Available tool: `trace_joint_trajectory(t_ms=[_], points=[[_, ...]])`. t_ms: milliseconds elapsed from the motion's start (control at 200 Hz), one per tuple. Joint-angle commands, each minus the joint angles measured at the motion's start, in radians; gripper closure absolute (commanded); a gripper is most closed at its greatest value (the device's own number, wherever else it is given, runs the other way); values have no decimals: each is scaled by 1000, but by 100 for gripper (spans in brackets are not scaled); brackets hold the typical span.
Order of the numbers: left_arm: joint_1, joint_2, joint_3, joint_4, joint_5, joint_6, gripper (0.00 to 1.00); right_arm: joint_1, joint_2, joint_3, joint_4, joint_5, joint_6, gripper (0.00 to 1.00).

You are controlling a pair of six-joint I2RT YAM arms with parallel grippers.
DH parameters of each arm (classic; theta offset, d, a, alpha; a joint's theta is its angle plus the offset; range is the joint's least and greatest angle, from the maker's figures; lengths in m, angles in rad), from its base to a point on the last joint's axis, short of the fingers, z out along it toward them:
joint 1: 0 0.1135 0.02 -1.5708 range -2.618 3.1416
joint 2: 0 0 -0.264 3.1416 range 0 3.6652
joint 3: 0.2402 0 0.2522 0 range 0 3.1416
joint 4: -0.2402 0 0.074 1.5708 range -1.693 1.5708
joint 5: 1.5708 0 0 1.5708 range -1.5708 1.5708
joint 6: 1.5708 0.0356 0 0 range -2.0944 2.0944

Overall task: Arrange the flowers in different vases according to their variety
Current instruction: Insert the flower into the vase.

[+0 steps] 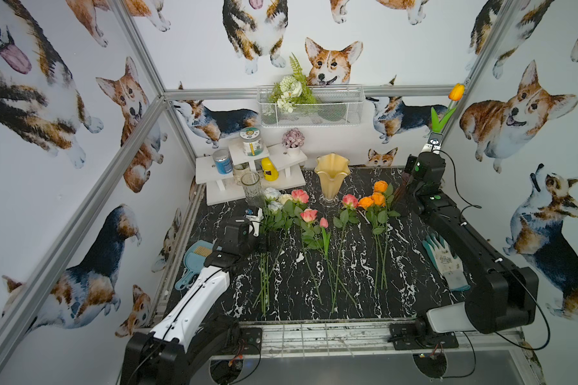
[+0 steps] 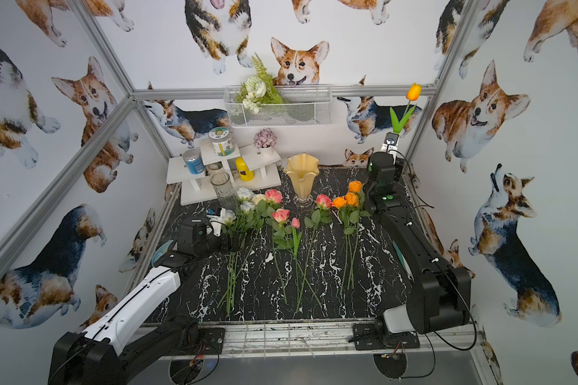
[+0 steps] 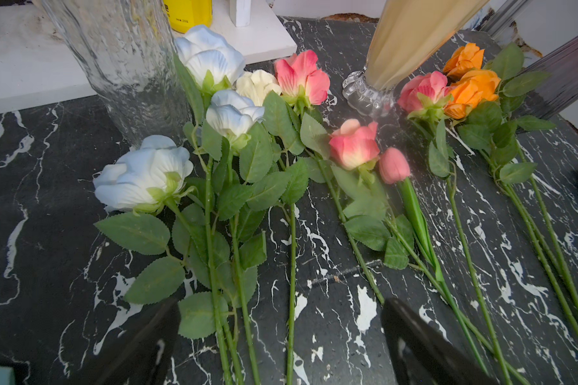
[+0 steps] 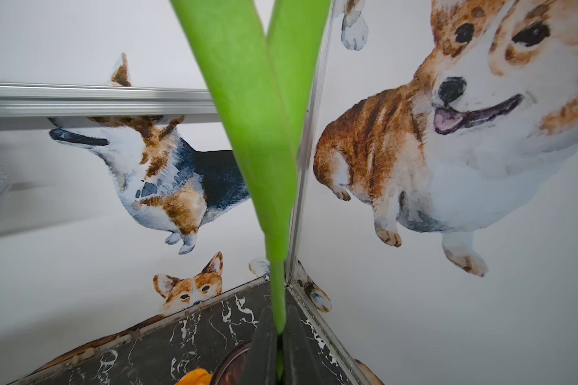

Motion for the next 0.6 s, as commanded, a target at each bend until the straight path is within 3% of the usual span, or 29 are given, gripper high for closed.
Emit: trace_joint_trajectory(t_ms=[0,260,525,596], points=[[1,-1,6,-3,1,13,0,-18,53,33,141,-46,-42,100],[1,4,2,8,-10,-3,0,-42,216,64,242,-27,-100,100],[1,-3,-2,10,-20,-5,0,-60,296,61,238,-43,-74,100],[1,-1,-1,12,-19,-6,0,-60,288,60,208,-49,-53,69]])
